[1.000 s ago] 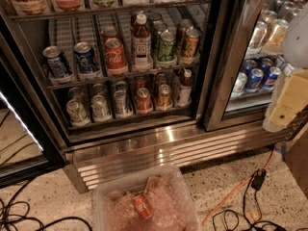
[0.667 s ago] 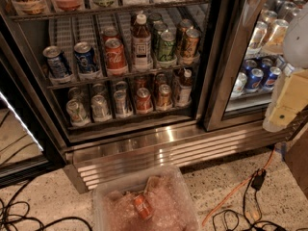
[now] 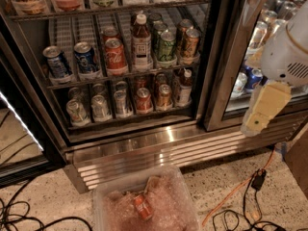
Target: Pick orange can from bottom shelf of fridge
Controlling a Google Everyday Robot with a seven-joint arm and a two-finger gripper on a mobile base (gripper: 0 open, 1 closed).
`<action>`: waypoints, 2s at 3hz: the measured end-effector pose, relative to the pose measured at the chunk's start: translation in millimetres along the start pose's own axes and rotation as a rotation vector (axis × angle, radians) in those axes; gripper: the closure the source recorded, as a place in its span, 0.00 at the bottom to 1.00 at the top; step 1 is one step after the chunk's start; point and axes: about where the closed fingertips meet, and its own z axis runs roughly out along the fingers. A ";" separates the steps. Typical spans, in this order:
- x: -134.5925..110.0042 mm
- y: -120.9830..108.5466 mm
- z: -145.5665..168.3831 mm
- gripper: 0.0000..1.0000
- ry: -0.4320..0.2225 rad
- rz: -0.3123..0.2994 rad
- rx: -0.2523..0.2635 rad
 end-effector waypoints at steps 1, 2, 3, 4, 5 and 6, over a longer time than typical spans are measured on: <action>-9.3 2.1 38.5 0.00 -0.018 0.016 0.005; -21.2 4.4 82.3 0.00 -0.053 0.002 0.020; -25.5 -2.2 151.8 0.00 -0.073 0.009 0.049; -24.8 -2.5 163.8 0.00 -0.059 0.018 0.047; -28.6 -14.3 206.4 0.00 -0.074 0.065 0.040; -38.5 -25.6 255.1 0.00 -0.102 0.086 0.060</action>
Offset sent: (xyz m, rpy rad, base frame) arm 0.0394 0.0627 -0.1207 0.0800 -0.0736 0.0198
